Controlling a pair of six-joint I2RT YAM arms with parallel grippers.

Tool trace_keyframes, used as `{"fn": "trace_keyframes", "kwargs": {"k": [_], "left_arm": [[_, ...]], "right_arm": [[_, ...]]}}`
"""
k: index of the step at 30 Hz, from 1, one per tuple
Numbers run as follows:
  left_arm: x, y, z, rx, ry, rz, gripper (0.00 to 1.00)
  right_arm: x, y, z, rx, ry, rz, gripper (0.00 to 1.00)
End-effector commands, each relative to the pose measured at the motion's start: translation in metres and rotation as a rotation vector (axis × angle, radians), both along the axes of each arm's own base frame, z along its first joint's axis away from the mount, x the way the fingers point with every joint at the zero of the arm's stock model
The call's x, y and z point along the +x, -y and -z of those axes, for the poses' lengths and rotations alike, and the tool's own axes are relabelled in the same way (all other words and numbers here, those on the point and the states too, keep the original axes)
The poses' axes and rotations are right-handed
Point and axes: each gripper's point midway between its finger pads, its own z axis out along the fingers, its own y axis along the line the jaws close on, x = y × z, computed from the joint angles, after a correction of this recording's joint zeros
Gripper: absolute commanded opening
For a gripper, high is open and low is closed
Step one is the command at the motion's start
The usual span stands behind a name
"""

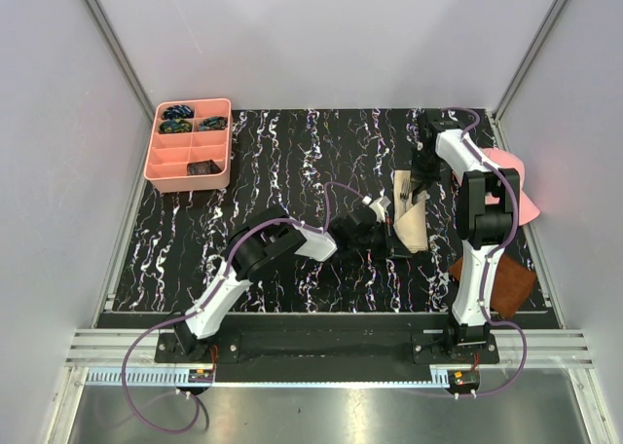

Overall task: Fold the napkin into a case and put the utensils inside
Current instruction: Insert the knife into the folded napkin.

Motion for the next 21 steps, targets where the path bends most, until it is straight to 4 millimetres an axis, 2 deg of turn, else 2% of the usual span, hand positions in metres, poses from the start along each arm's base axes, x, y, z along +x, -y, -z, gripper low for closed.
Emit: {"fn": "trace_keyframes", "kwargs": {"k": [1,7,13,21], "left_arm": [[0.0085,0.0025,0.0011,-0.005,0.017,-0.005,0.00],[0.0091,0.0018,0.0008,-0.006,0.018,-0.007,0.00],[0.0086,0.0013,0.0015,-0.005,0.013,-0.008,0.00],[0.0092,0.0007,-0.0059,-0.012,0.026,-0.005,0.00]], "right_arm": [[-0.0047,-0.0042,-0.0185,0.034,0.025,-0.005,0.09],[-0.0070,-0.0026,-0.0142,0.025,0.011,-0.006,0.20],[-0.0065,-0.0011,-0.0138,0.016,0.005,0.000,0.21],[-0.0055,0.0034,-0.0120,-0.010,-0.004,0.007,0.34]]}}
